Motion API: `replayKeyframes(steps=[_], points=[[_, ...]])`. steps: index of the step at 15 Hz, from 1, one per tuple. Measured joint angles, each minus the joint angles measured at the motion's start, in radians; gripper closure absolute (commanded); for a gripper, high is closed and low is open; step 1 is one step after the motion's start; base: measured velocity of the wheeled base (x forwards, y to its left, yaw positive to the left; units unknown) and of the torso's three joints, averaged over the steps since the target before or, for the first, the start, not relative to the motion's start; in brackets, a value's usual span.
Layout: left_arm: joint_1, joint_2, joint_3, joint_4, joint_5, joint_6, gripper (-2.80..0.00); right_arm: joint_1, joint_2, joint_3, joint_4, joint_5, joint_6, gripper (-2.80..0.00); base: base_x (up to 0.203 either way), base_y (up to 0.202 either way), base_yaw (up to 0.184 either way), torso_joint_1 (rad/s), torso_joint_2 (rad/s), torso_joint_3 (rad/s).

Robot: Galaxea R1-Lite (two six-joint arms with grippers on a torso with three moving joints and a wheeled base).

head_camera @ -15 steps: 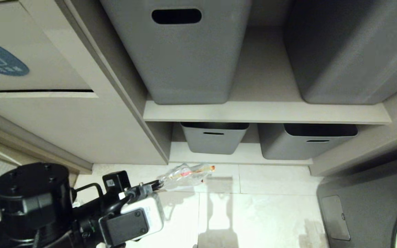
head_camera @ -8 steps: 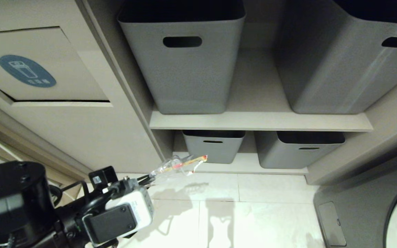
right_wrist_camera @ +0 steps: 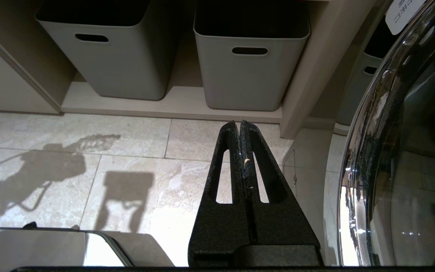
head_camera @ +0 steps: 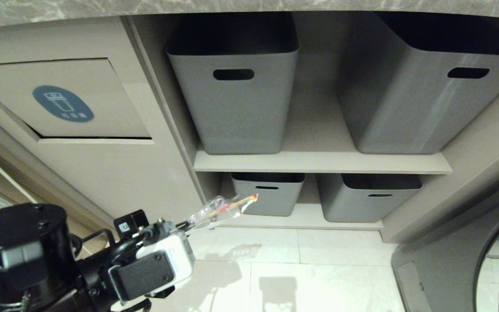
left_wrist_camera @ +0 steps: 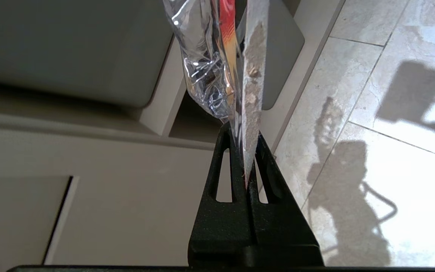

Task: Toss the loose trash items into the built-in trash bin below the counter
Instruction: Put the garbage in the trash can

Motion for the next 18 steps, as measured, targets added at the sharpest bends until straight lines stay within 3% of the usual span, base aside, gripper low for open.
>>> replayKeyframes(steps=[2,4,7,14,18], points=[[0.068,0.012,-0.006,-0.012,0.000,-0.025,0.00,0.000,0.000,0.000,0.000,0.000,0.000,0.00,0.000,0.000,0.000,0.000,0.00,0.000],[0.163,0.016,-0.003,-0.036,0.009,-0.088,0.00,0.000,0.000,0.000,0.000,0.000,0.000,0.00,0.000,0.000,0.000,0.000,0.00,0.000],[0.235,0.006,0.006,-0.046,0.133,-0.239,0.00,0.000,0.000,0.000,0.000,0.000,0.000,0.00,0.000,0.000,0.000,0.000,0.00,0.000],[0.282,-0.021,-0.017,-0.118,0.416,-0.581,0.00,0.000,0.000,0.000,0.000,0.000,0.000,0.00,0.000,0.000,0.000,0.000,0.00,0.000],[0.404,-0.011,-0.029,-0.158,0.430,-0.714,0.00,0.000,0.000,0.000,0.000,0.000,0.000,0.00,0.000,0.000,0.000,0.000,0.00,0.000]])
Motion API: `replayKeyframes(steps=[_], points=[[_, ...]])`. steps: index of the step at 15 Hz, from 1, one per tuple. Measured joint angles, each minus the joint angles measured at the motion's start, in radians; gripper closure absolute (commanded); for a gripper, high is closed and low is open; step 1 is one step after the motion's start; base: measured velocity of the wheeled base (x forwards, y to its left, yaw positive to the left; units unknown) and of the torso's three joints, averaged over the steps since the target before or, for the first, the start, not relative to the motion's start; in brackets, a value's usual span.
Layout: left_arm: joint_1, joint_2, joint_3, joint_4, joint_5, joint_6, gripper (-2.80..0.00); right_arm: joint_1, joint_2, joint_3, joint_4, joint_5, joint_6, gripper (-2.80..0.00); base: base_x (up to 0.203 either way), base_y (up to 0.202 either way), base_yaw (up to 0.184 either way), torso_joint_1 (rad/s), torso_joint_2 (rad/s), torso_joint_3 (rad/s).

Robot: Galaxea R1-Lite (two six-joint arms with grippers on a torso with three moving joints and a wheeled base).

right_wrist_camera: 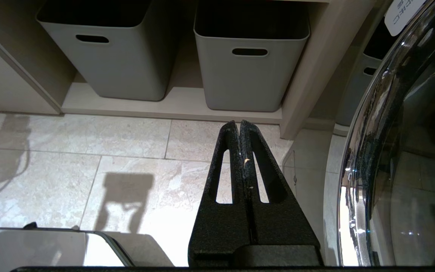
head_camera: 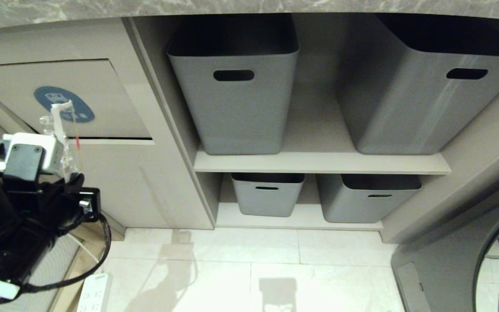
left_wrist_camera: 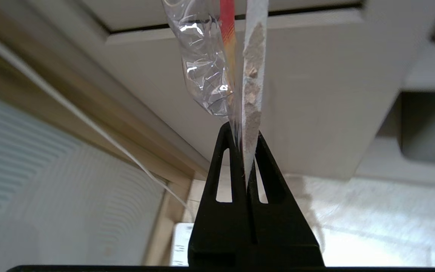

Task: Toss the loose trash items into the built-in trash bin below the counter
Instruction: Put the garbage in the trash can

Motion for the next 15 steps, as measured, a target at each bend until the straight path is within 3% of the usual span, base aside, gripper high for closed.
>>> replayKeyframes(steps=[3,7,13,15], points=[[0.065,0.027,-0.009,-0.013,-0.003,-0.131,0.00,0.000,0.000,0.000,0.000,0.000,0.000,0.00,0.000,0.000,0.000,0.000,0.00,0.000],[0.098,0.079,-0.015,-0.013,-0.005,-0.222,0.00,0.000,0.000,0.000,0.000,0.000,0.000,0.00,0.000,0.000,0.000,0.000,0.00,0.000],[0.101,0.090,-0.061,-0.009,0.012,-0.216,0.00,0.000,0.000,0.000,0.000,0.000,0.000,0.00,0.000,0.000,0.000,0.000,0.00,0.000],[0.118,0.089,-0.069,0.008,0.031,-0.180,0.00,0.000,0.000,0.000,0.000,0.000,0.000,0.00,0.000,0.000,0.000,0.000,0.00,0.000]])
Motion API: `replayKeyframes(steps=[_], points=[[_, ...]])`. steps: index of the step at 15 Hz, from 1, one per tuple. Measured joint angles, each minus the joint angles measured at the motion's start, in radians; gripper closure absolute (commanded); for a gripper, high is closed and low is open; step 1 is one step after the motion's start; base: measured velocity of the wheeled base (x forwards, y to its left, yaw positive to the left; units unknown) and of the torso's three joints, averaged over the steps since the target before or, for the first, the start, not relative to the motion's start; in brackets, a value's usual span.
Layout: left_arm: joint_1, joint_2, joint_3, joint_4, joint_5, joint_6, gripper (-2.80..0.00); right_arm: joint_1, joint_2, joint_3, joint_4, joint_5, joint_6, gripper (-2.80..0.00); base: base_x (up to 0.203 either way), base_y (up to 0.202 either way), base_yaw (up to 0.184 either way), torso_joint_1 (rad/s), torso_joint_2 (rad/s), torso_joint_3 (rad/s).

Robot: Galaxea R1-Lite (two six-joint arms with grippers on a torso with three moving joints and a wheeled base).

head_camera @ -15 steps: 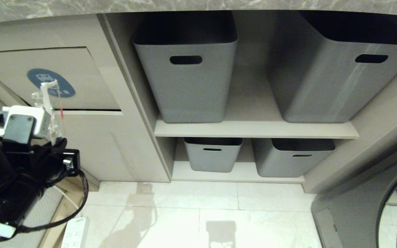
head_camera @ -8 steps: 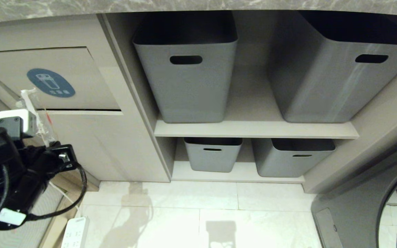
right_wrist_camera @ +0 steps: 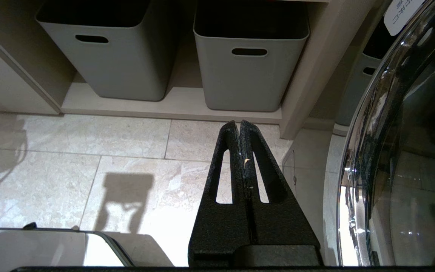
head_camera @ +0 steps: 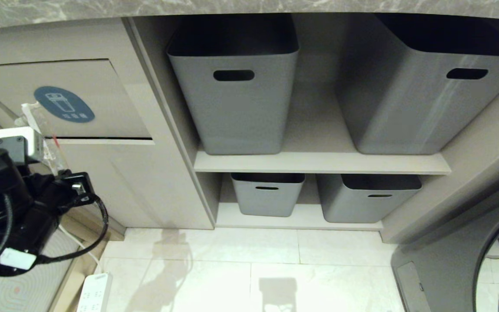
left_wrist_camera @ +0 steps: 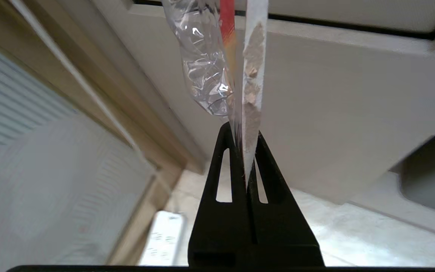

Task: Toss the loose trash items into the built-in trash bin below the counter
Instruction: Put the garbage in the trash can

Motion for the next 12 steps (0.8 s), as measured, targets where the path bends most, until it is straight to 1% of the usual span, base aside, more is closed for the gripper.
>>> replayKeyframes(steps=[2,3,7,8,11,12], points=[[0.031,-0.002,-0.007,0.007,0.017,0.082,0.00,0.000,0.000,0.000,0.000,0.000,0.000,0.00,0.000,0.000,0.000,0.000,0.00,0.000],[0.039,-0.004,-0.010,0.007,0.018,0.093,0.00,0.000,0.000,0.000,0.000,0.000,0.000,0.00,0.000,0.000,0.000,0.000,0.00,0.000],[0.045,-0.005,-0.007,0.010,0.016,0.101,0.00,0.000,0.000,0.000,0.000,0.000,0.000,0.00,0.000,0.000,0.000,0.000,0.00,0.000],[0.046,-0.005,-0.005,0.010,0.007,0.098,0.00,0.000,0.000,0.000,0.000,0.000,0.000,0.00,0.000,0.000,0.000,0.000,0.00,0.000],[0.051,-0.002,0.000,0.008,-0.056,0.087,0.00,0.000,0.000,0.000,0.000,0.000,0.000,0.00,0.000,0.000,0.000,0.000,0.00,0.000],[0.054,-0.001,0.002,0.003,-0.052,0.087,0.00,0.000,0.000,0.000,0.000,0.000,0.000,0.00,0.000,0.000,0.000,0.000,0.00,0.000]])
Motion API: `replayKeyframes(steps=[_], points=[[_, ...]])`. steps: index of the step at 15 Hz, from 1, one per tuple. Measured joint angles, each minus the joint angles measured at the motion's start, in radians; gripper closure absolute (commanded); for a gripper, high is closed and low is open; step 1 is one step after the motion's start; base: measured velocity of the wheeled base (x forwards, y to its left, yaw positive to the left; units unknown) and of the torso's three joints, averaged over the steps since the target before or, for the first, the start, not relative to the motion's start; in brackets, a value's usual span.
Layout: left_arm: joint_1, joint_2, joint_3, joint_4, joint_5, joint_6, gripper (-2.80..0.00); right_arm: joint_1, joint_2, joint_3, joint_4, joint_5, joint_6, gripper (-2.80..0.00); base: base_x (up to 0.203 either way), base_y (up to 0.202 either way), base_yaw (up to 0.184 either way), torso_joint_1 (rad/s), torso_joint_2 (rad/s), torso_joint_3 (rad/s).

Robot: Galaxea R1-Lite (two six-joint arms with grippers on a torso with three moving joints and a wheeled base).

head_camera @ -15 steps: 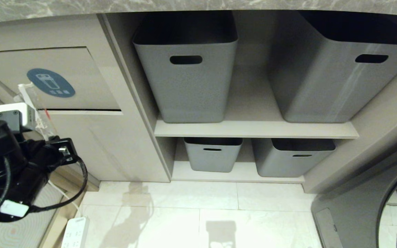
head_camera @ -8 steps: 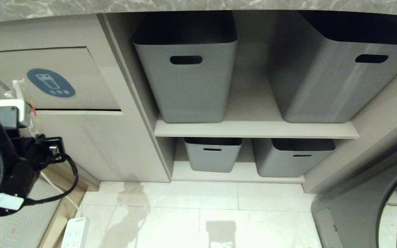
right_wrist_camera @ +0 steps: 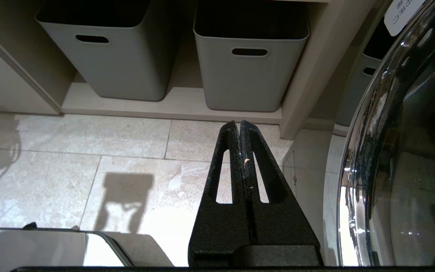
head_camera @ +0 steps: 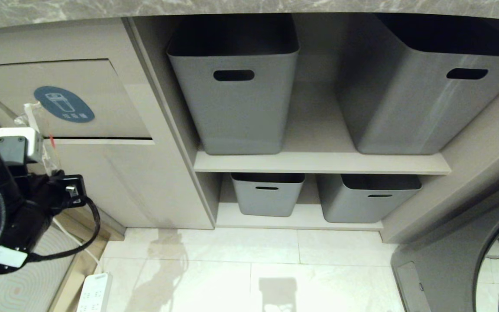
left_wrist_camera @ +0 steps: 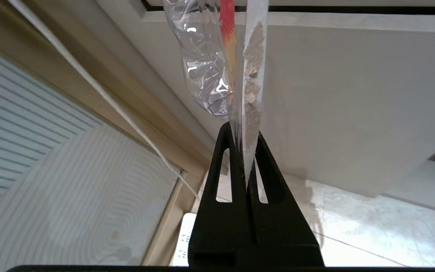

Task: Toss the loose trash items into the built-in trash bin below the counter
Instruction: Put the garbage in the trash can

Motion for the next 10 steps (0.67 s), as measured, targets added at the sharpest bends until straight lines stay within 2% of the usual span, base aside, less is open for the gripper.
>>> replayKeyframes(steps=[2,3,5,8,10], points=[[-0.016,0.004,0.012,-0.014,0.018,-0.022,0.00,0.000,0.000,0.000,0.000,0.000,0.000,0.00,0.000,0.000,0.000,0.000,0.00,0.000],[-0.035,0.007,0.009,-0.022,0.016,-0.075,0.00,0.000,0.000,0.000,-0.001,0.000,0.000,0.00,0.000,0.000,0.000,0.000,0.00,0.000],[-0.059,0.018,-0.013,-0.003,0.002,-0.218,0.00,0.000,0.000,0.000,0.000,0.000,0.000,0.00,0.000,0.000,0.000,0.000,0.00,0.000],[-0.070,0.029,-0.063,0.109,-0.028,-0.448,0.00,0.000,0.000,0.000,0.000,0.000,0.000,0.00,0.000,0.000,0.000,0.000,0.00,0.000],[-0.082,0.039,-0.093,0.179,-0.038,-0.552,0.00,0.000,0.000,0.000,0.000,0.000,0.000,0.00,0.000,0.000,0.000,0.000,0.00,0.000]])
